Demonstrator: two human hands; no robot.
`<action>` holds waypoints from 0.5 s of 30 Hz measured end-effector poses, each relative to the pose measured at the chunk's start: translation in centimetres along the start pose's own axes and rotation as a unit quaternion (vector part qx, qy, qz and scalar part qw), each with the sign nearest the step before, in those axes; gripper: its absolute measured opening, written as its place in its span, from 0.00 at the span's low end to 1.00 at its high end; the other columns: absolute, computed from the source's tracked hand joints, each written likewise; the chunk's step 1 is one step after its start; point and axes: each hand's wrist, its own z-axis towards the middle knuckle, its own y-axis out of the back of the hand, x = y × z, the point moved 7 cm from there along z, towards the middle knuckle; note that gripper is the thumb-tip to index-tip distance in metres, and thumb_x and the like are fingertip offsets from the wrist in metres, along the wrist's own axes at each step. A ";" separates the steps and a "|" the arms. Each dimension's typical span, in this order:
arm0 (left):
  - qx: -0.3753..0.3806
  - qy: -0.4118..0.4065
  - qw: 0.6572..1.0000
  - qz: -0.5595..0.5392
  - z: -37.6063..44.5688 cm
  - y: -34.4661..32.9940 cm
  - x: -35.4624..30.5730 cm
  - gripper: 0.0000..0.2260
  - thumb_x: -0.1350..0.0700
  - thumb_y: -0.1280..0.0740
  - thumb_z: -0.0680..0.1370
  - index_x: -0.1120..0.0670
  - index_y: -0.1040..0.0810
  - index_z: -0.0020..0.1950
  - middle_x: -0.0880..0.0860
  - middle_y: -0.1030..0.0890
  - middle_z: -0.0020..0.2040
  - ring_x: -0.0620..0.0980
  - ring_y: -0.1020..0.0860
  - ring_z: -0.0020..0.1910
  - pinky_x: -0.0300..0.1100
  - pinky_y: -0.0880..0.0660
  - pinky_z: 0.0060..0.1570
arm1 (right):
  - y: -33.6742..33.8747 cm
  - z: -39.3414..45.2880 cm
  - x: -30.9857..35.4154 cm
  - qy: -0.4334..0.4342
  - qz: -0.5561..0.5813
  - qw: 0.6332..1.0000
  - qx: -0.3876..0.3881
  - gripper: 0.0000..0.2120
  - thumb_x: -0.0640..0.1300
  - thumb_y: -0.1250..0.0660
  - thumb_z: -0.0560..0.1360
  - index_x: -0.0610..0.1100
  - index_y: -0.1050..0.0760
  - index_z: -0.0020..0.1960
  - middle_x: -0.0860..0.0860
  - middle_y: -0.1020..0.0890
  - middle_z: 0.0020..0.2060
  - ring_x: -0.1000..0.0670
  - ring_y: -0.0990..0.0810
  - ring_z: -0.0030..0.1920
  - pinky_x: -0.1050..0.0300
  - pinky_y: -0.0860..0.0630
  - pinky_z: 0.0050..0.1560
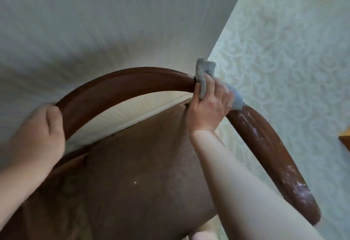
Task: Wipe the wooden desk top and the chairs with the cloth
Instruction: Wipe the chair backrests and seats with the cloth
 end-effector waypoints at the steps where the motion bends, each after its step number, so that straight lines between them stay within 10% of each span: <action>1: 0.007 -0.034 0.999 0.005 0.9 0.2 -2.9 0.15 0.34 0.57 0.80 0.28 0.32 0.54 0.60 0.23 0.51 0.66 0.24 0.50 0.60 0.27 0.49 | -0.6 0.0 0.6 -0.030 0.009 0.999 0.008 0.18 0.54 0.45 0.80 0.49 0.24 0.63 0.50 0.24 0.61 0.48 0.32 0.67 0.53 0.58 0.74; 5: 0.026 -0.134 0.990 -0.024 2.4 0.5 -15.1 0.17 0.49 0.49 0.83 0.50 0.33 0.70 0.59 0.27 0.64 0.62 0.31 0.64 0.63 0.38 0.65 | -2.3 -0.3 6.1 0.089 0.048 0.990 0.098 0.18 0.54 0.43 0.81 0.50 0.29 0.68 0.50 0.27 0.66 0.48 0.36 0.70 0.50 0.56 0.75; 15: 0.108 -0.235 0.966 0.031 -1.2 -4.7 -27.2 0.20 0.47 0.50 0.82 0.43 0.39 0.76 0.49 0.40 0.77 0.54 0.50 0.77 0.61 0.59 0.71 | -1.0 0.8 1.7 0.068 -0.022 0.976 0.205 0.22 0.55 0.46 0.81 0.53 0.38 0.75 0.53 0.35 0.73 0.51 0.43 0.74 0.52 0.62 0.73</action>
